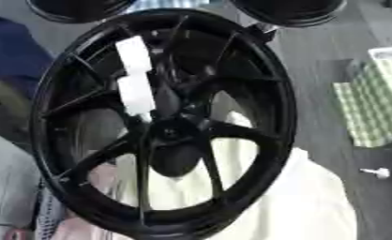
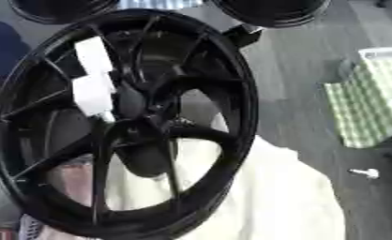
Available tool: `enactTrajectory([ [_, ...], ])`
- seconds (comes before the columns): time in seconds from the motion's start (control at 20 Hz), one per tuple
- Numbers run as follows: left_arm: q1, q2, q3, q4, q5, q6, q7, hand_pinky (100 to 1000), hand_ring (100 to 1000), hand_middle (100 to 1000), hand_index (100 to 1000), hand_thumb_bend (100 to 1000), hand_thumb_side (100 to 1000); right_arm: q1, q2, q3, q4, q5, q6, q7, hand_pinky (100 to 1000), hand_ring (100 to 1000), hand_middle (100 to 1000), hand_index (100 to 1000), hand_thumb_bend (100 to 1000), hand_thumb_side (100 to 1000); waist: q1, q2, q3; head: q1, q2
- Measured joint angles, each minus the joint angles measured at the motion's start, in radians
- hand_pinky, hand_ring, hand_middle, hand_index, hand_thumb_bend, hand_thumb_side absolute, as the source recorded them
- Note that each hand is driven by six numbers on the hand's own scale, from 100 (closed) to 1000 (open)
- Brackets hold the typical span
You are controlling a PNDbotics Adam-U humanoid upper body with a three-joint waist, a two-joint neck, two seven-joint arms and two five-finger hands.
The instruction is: Pull the pin out of the wheel hub.
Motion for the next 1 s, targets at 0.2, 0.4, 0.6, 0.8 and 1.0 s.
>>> enactTrajectory([
  [0.2, 0.003, 0.005, 0.005, 0.0, 0.023, 0.001, 0.053, 849, 753, 647, 816, 100, 397, 0.0, 0.001, 0.0, 0.0, 0.001, 0.001, -0.001, 611, 658, 556, 670, 100, 484, 0.0, -0.002, 0.003, -0.001, 0.0],
  [0.4, 0.006, 0.009, 0.005, -0.002, 0.026, 0.003, 0.064, 850, 753, 646, 816, 100, 397, 0.0, 0.003, 0.0, 0.0, 0.001, 0.001, -0.001, 611, 658, 556, 669, 100, 485, 0.0, -0.006, 0.003, -0.001, 0.0],
  [0.6, 0.009, 0.009, 0.005, -0.004, 0.025, 0.004, 0.061, 855, 766, 662, 823, 100, 402, 0.0, 0.005, 0.0, 0.0, 0.001, 0.002, -0.002, 611, 657, 556, 669, 100, 485, 0.0, -0.006, 0.003, -0.001, 0.0],
  [0.8, 0.01, 0.011, -0.008, -0.025, -0.021, 0.009, -0.006, 862, 798, 706, 844, 123, 374, 0.0, 0.006, 0.0, 0.0, 0.001, 0.002, -0.002, 610, 657, 555, 668, 100, 476, 0.0, -0.006, 0.003, -0.001, 0.0],
  [1.0, 0.012, 0.023, -0.033, -0.081, -0.135, 0.005, -0.113, 870, 830, 751, 874, 258, 274, 0.0, 0.006, 0.0, 0.0, 0.001, 0.002, -0.002, 609, 656, 555, 668, 100, 488, 0.002, -0.006, 0.003, -0.002, -0.001],
])
